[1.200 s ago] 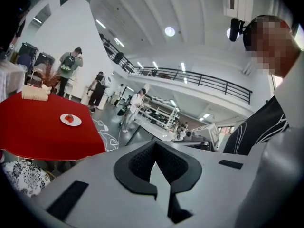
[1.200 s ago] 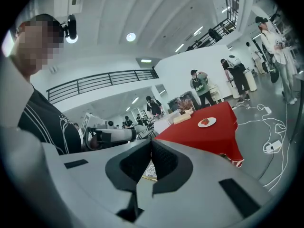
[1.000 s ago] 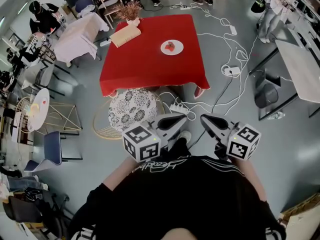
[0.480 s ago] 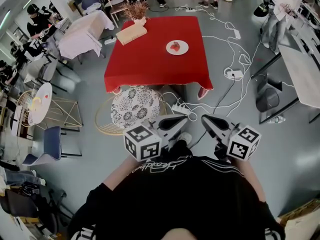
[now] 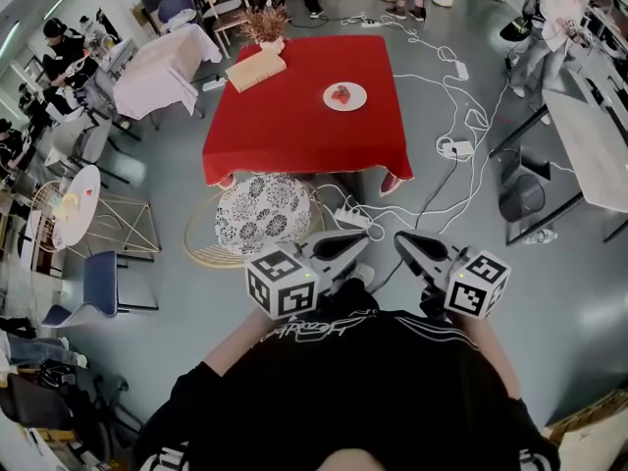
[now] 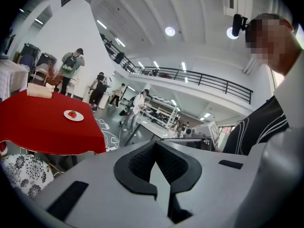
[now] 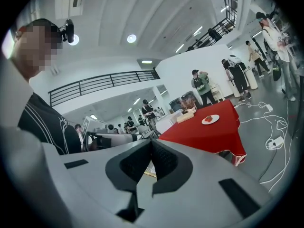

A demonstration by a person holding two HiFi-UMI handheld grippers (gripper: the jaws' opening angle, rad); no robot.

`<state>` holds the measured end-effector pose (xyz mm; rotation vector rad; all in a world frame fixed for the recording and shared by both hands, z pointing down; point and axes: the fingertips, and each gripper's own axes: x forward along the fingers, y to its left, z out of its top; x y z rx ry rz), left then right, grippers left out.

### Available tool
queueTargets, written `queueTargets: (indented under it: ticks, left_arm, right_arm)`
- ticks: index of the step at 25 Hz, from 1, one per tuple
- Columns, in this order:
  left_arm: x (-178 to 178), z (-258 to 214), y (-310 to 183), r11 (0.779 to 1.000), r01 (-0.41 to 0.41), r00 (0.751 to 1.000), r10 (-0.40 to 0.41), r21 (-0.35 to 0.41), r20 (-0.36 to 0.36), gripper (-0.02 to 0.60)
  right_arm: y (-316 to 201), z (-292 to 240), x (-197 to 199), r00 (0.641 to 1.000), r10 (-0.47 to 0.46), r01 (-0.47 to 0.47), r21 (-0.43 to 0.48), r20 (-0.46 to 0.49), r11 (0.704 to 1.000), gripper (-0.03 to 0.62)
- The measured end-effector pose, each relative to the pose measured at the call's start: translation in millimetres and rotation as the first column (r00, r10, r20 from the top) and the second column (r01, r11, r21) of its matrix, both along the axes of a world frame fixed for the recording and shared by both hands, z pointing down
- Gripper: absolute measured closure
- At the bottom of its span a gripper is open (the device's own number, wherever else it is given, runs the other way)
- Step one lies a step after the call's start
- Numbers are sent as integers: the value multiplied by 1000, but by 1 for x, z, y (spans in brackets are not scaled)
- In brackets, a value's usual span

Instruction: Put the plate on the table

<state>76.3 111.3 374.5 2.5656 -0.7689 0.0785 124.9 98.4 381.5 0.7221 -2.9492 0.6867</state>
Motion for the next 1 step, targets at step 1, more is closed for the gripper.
queueTargets:
  ticks: [1]
  left_arm:
    - [1, 0, 0, 1000, -1, 1000, 1, -2, -1, 575]
  right_arm:
    - [0, 0, 1, 1000, 0, 0, -3, 3, 1000, 586]
